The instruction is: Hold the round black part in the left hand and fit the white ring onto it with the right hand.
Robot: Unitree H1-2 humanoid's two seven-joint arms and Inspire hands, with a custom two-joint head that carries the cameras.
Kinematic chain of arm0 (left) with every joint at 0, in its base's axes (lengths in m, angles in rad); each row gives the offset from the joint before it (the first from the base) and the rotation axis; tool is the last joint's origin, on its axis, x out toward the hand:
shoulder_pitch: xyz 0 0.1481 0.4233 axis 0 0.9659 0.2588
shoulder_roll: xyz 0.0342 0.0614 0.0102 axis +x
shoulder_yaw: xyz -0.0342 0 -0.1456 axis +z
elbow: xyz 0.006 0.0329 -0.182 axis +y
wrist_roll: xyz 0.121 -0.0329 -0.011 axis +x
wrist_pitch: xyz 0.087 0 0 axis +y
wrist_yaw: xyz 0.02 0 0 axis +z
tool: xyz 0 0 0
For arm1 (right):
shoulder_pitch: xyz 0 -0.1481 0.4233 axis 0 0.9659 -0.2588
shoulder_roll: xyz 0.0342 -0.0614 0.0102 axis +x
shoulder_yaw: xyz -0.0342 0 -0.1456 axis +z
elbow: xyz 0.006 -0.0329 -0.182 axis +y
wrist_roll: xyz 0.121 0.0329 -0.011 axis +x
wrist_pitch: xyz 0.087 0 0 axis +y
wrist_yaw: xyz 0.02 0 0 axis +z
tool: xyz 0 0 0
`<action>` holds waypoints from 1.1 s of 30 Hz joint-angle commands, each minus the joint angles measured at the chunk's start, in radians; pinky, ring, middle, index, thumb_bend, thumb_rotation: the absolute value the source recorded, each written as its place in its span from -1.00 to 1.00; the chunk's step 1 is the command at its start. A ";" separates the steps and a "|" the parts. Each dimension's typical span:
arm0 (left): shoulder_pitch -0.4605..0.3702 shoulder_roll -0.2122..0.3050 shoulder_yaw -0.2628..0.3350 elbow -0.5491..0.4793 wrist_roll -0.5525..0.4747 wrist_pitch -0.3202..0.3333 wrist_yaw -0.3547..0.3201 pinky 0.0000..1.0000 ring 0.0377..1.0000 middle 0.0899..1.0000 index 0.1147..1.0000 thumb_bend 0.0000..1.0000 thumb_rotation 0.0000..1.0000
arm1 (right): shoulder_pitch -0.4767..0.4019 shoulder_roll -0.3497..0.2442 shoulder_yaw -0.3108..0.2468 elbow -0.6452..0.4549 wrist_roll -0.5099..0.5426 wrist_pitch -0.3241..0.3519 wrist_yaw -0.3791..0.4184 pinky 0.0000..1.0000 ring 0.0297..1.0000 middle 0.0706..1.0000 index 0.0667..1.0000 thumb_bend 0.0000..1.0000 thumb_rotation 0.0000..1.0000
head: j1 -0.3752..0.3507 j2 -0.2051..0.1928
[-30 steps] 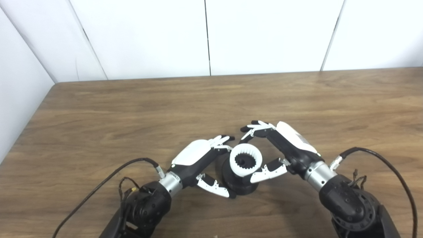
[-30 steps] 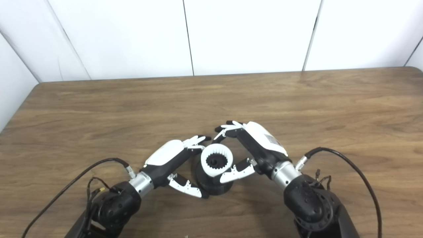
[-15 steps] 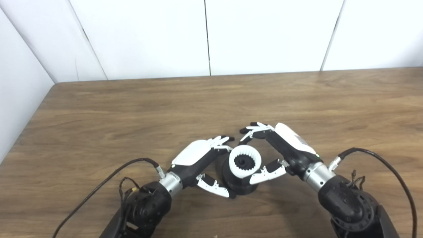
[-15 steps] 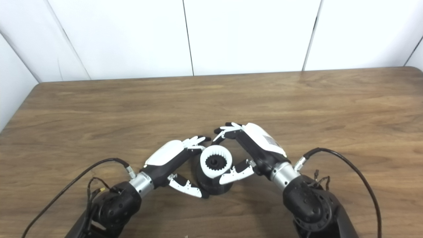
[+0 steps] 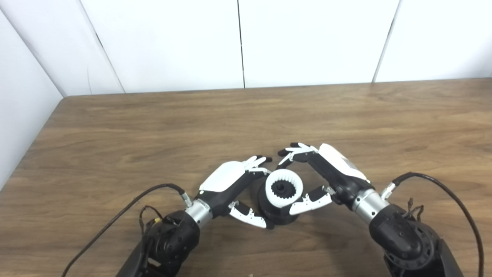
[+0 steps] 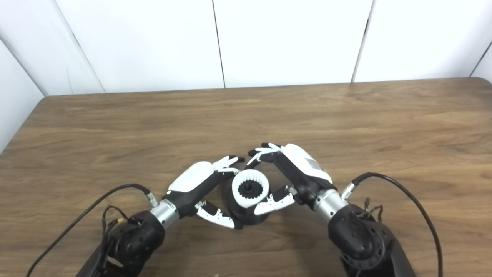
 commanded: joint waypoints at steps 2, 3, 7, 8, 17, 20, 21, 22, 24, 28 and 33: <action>0.000 0.003 -0.008 0.003 0.010 0.017 -0.021 0.89 1.00 0.95 0.34 0.53 -0.45 | -0.044 0.001 -0.002 -0.008 -0.006 -0.023 -0.010 1.00 0.92 0.67 -0.10 0.05 -0.69 | 0.000 0.003; 0.000 0.002 -0.008 0.002 0.011 0.017 -0.020 0.88 1.00 0.95 0.34 0.53 -0.45 | -0.046 0.002 -0.003 -0.007 -0.006 -0.021 -0.011 1.00 0.92 0.67 -0.10 0.05 -0.69 | 0.000 0.003; 0.001 0.001 -0.008 0.002 0.013 0.014 -0.019 0.86 1.00 0.95 0.34 0.54 -0.45 | -0.051 0.003 -0.004 0.000 -0.005 -0.022 -0.013 1.00 0.92 0.67 -0.10 0.05 -0.69 | 0.000 0.002; 0.001 0.001 -0.008 0.003 0.013 0.014 -0.019 0.86 1.00 0.95 0.34 0.54 -0.44 | -0.052 0.004 -0.004 0.001 -0.005 -0.023 -0.014 1.00 0.92 0.67 -0.10 0.05 -0.69 | 0.000 0.002; 0.011 0.000 -0.011 -0.001 0.018 0.021 -0.025 0.82 1.00 0.96 0.34 0.54 -0.38 | -0.059 0.006 -0.011 0.012 0.008 -0.028 -0.023 1.00 0.92 0.68 -0.10 0.05 -0.68 | 0.001 0.002; 0.013 0.000 -0.012 -0.006 0.023 0.023 -0.026 0.80 1.00 0.96 0.34 0.53 -0.39 | -0.061 0.007 -0.014 0.014 0.011 -0.027 -0.023 1.00 0.92 0.68 -0.10 0.05 -0.68 | 0.002 0.003; 0.014 0.000 -0.012 -0.007 0.023 0.023 -0.026 0.80 1.00 0.96 0.34 0.53 -0.39 | -0.061 0.007 -0.014 0.014 0.011 -0.027 -0.024 1.00 0.92 0.68 -0.10 0.05 -0.68 | 0.002 0.003; 0.014 0.000 -0.012 -0.007 0.023 0.022 -0.025 0.80 1.00 0.96 0.34 0.53 -0.40 | -0.061 0.007 -0.014 0.014 0.012 -0.028 -0.024 1.00 0.92 0.68 -0.10 0.05 -0.69 | 0.002 0.004; 0.015 0.000 -0.012 -0.007 0.023 0.018 -0.023 0.81 1.00 0.96 0.34 0.53 -0.39 | -0.062 0.005 -0.012 0.016 0.007 -0.028 -0.023 1.00 0.91 0.68 -0.10 0.05 -0.68 | 0.002 0.004; 0.017 -0.001 -0.013 -0.009 0.023 0.021 -0.026 0.81 1.00 0.97 0.34 0.53 -0.38 | -0.062 0.006 -0.011 0.016 0.008 -0.024 -0.020 1.00 0.92 0.67 -0.10 0.05 -0.68 | 0.001 0.006; 0.018 -0.002 -0.014 -0.013 0.023 0.027 -0.030 0.81 1.00 0.97 0.34 0.53 -0.38 | -0.059 0.006 -0.010 0.020 0.007 -0.024 -0.020 1.00 0.91 0.67 -0.10 0.05 -0.68 | 0.003 0.007</action>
